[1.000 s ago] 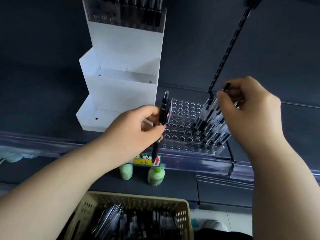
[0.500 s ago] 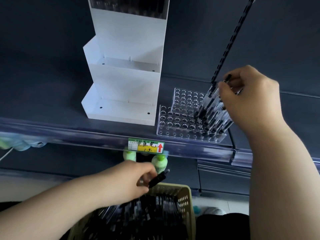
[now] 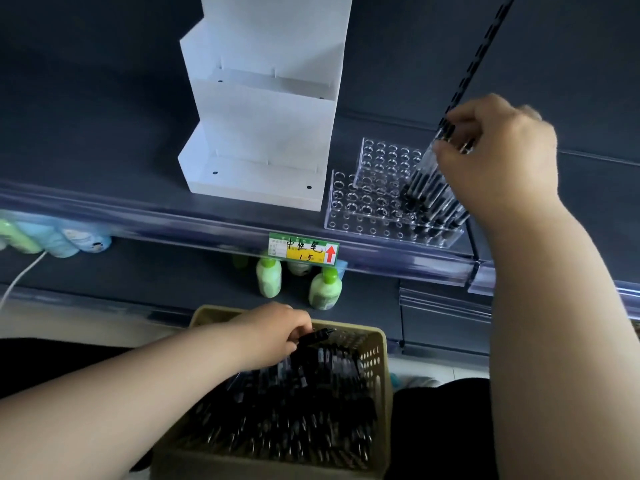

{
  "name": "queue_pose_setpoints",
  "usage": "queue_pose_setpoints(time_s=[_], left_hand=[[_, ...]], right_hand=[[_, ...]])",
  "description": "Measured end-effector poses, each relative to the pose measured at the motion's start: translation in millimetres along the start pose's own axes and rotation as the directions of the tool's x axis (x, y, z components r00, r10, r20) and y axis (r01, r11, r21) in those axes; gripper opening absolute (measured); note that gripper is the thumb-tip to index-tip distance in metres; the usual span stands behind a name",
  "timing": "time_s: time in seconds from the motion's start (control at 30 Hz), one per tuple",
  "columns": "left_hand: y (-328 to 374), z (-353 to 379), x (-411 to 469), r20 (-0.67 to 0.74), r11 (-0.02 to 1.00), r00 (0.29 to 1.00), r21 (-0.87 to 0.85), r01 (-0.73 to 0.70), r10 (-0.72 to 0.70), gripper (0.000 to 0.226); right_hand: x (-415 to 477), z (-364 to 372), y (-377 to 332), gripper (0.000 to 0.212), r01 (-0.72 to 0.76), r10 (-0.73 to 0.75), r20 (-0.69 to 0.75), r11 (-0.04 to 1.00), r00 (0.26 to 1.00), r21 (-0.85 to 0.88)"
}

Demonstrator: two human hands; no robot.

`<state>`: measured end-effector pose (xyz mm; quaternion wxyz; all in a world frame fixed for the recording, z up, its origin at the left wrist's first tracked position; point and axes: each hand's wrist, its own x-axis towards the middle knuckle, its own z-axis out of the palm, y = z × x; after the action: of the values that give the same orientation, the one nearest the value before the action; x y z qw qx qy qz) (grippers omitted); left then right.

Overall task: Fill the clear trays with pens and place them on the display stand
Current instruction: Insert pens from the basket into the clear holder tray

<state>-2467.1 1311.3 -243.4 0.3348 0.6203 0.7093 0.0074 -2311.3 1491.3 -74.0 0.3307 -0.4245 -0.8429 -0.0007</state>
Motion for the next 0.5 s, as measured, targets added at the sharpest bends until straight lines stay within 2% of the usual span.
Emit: queue_pose_setpoints(time_s=[0.23,0.37,0.43,0.5], left_hand=[[-9.4,22.0,-0.7,0.117,0.996,0.991,0.064,0.053,-0.061,0.031],[-2.8,33.4,3.2,0.184,0.969,0.976,0.237,0.074,-0.120,0.029],[5.5,36.1,7.1,0.171,0.951,0.976,0.299,0.079,-0.135,0.025],[16.2,37.9,13.8,0.104,0.958,0.991,0.283,0.048,-0.080,0.023]], right_hand=[[-3.5,9.4,-3.4,0.026,0.012,-0.030,-0.070,0.969,0.997,-0.246],[-2.0,11.0,-2.8,0.026,-0.055,0.035,-0.070,0.951,0.997,-0.304],[-0.7,11.4,-1.8,0.026,-0.082,0.064,-0.069,0.950,0.996,-0.302],[-0.5,12.0,-1.7,0.026,-0.084,0.069,-0.065,0.954,0.996,-0.289]])
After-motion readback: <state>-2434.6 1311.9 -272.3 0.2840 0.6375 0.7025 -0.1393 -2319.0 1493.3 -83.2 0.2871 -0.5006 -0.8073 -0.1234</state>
